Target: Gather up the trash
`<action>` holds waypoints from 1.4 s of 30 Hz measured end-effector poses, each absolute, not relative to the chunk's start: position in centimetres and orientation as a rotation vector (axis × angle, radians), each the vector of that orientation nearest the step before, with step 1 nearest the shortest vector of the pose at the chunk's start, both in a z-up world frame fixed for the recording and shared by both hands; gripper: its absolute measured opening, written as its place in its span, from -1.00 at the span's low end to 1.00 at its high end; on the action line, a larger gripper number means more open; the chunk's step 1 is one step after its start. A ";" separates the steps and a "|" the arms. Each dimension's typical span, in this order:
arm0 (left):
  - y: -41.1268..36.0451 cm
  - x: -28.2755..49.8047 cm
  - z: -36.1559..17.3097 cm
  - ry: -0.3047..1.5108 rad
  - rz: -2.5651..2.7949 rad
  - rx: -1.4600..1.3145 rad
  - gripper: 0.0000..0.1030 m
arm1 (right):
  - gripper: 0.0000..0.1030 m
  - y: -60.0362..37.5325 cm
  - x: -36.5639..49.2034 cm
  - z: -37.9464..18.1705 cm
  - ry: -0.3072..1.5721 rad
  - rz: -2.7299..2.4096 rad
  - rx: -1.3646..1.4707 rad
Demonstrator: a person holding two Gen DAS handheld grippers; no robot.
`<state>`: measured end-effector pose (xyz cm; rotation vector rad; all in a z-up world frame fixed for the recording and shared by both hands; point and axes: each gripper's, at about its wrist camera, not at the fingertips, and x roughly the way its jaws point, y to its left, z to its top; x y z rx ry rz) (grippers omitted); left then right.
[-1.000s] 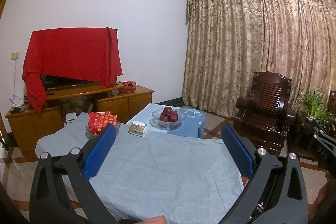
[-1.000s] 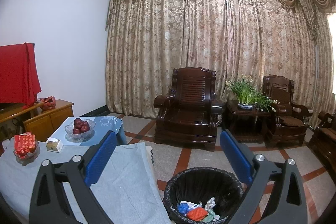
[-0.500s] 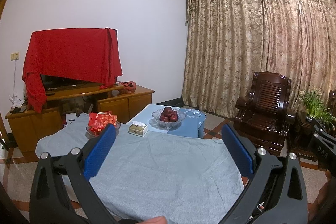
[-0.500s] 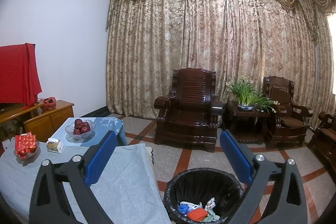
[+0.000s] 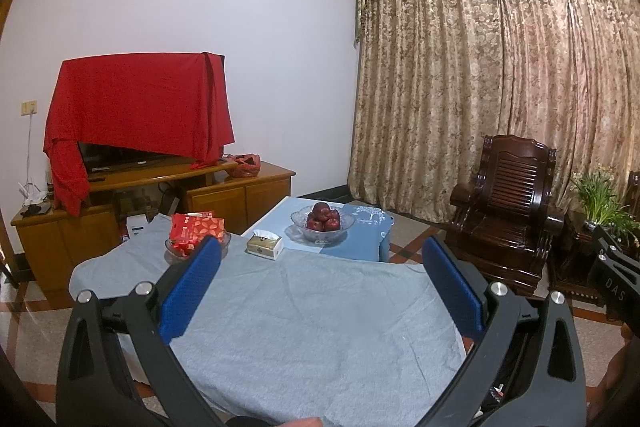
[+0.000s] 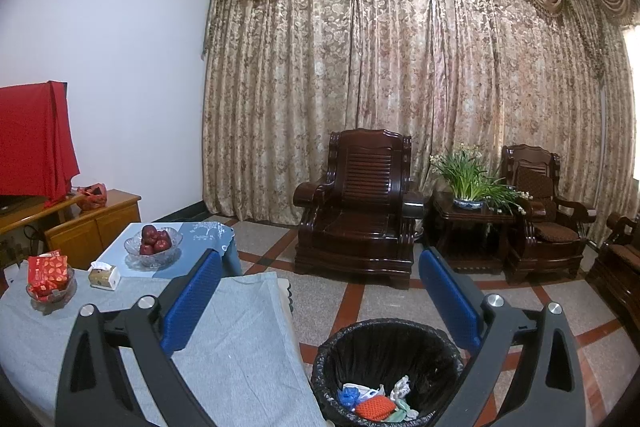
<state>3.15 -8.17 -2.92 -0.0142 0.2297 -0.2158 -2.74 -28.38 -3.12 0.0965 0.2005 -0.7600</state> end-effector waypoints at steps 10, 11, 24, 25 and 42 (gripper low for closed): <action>-8.1 3.2 -2.9 0.230 -0.217 -0.014 0.90 | 0.88 -28.4 -2.7 -3.1 0.200 -0.760 0.096; -8.2 3.2 -2.9 0.229 -0.216 -0.013 0.90 | 0.88 -28.4 -2.7 -3.1 0.200 -0.760 0.097; -8.1 3.3 -3.3 0.228 -0.214 -0.013 0.90 | 0.88 -28.4 -3.0 -3.1 0.199 -0.760 0.096; -8.1 3.3 -3.2 0.230 -0.214 -0.012 0.90 | 0.88 -28.4 -3.0 -3.1 0.199 -0.760 0.096; -6.9 3.9 -4.2 0.213 -0.215 -0.005 0.90 | 0.88 -28.6 -3.5 -3.0 0.206 -0.761 0.097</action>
